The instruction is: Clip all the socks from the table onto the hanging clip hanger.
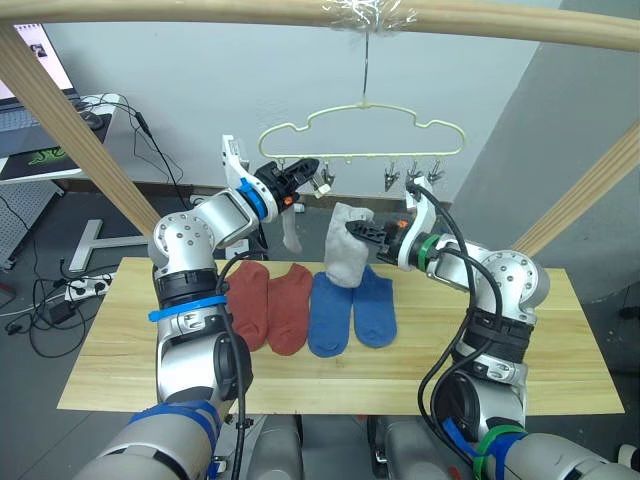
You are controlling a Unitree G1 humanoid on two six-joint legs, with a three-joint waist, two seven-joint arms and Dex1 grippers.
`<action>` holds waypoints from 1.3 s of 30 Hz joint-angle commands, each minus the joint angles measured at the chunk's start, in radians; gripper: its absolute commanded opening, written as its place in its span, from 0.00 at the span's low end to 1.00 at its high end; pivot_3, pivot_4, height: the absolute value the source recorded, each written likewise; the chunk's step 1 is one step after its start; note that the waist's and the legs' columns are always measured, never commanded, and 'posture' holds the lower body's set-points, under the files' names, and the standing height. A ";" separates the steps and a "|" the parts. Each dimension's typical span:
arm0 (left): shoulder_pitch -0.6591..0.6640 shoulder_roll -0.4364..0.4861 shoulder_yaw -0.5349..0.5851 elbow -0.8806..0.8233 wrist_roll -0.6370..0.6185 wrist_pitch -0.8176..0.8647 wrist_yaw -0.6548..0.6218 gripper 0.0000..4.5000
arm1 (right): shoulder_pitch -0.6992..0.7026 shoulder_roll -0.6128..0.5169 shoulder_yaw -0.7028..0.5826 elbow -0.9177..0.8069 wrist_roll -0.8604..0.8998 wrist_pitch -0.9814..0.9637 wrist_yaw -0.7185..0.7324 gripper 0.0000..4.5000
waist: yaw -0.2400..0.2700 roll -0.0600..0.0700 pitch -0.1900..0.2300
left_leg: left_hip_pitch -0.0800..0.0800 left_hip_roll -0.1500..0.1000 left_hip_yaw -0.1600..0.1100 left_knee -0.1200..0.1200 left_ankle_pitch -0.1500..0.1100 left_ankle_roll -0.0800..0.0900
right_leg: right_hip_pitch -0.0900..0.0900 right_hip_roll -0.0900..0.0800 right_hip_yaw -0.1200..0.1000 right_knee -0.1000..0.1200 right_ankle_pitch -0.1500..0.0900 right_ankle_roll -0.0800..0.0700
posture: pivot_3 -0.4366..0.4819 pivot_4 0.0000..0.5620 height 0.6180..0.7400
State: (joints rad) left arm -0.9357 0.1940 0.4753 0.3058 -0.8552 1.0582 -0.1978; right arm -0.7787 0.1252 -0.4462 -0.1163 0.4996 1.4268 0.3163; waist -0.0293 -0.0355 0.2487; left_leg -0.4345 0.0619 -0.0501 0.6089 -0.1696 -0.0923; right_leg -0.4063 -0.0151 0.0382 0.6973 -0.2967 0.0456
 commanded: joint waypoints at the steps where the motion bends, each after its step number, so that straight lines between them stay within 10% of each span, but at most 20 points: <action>1: -0.021 0.003 0.001 -0.061 -0.036 0.001 0.003 0.03 | -0.044 -0.002 0.020 0.031 0.038 -0.054 -0.005 0.00 | 0.000 0.000 0.000 | 0.000 0.000 0.000 0.000 0.000 0.000 | 0.000 0.000 0.000 0.000 0.000 0.000 | 0.51 0.29 1.00; 37: 0.021 0.005 -0.023 -0.089 -0.022 -0.025 -0.013 0.03 | -0.204 -0.066 0.095 0.272 0.154 -0.200 -0.039 0.00 | 0.003 0.000 0.000 | 0.000 0.000 0.000 0.000 0.000 0.000 | 0.000 0.000 0.000 0.000 0.000 0.000 | 0.54 0.29 1.00; 39: 0.023 0.003 -0.022 -0.089 -0.026 -0.025 -0.014 0.19 | -0.205 -0.068 0.097 0.274 0.156 -0.203 -0.040 0.00 | 0.003 0.000 0.000 | 0.000 0.000 0.000 0.000 0.000 0.000 | 0.000 0.000 0.000 0.000 0.000 0.000 | 0.54 0.29 1.00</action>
State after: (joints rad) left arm -0.9111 0.1940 0.4655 0.2638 -0.8573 1.0397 -0.1917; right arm -0.9565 0.0589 -0.3517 0.1787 0.6223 1.2477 0.2759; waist -0.0259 -0.0354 0.2486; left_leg -0.4346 0.0620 -0.0500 0.6087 -0.1695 -0.0923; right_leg -0.4063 -0.0152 0.0378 0.6974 -0.2966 0.0455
